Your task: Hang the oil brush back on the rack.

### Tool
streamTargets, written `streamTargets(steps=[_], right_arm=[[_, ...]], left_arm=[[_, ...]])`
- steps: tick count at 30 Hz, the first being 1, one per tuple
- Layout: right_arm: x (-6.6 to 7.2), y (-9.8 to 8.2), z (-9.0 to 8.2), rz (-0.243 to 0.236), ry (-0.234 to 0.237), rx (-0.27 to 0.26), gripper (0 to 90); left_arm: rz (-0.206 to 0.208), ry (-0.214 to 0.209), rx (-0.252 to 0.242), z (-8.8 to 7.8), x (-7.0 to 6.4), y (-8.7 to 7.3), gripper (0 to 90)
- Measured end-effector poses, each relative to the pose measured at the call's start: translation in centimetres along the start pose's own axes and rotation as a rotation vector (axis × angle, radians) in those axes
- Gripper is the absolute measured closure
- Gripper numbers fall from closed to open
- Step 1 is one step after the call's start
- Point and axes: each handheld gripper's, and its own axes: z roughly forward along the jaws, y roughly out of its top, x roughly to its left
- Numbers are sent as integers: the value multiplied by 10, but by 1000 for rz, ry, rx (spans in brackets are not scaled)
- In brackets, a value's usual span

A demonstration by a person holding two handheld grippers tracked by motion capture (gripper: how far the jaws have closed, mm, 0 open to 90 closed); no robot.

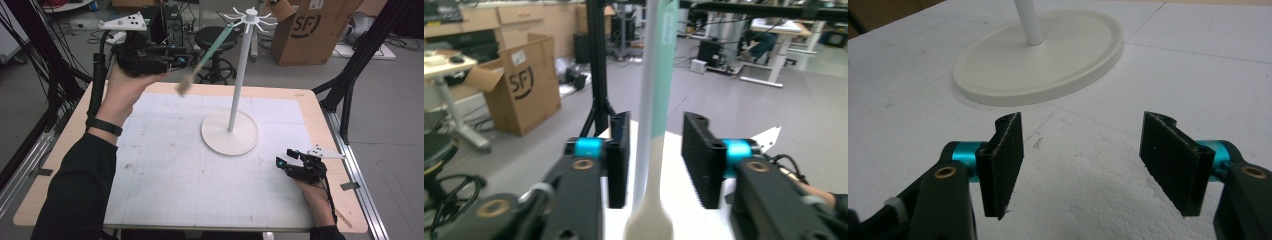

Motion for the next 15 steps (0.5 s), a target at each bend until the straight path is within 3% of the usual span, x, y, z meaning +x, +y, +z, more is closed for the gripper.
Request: streamTargets(steps=[2,9,15], right_arm=[[0,0,0,0,1,-2,335],[0,0,0,7,1,1,335],[0,0,0,-4,-5,3,336]], left_arm=[[-9,-5,3,-2,2,-11,519],[-30,47,23,-24,5,-67,317],[-10,100,64,-52,2,-123,243]])
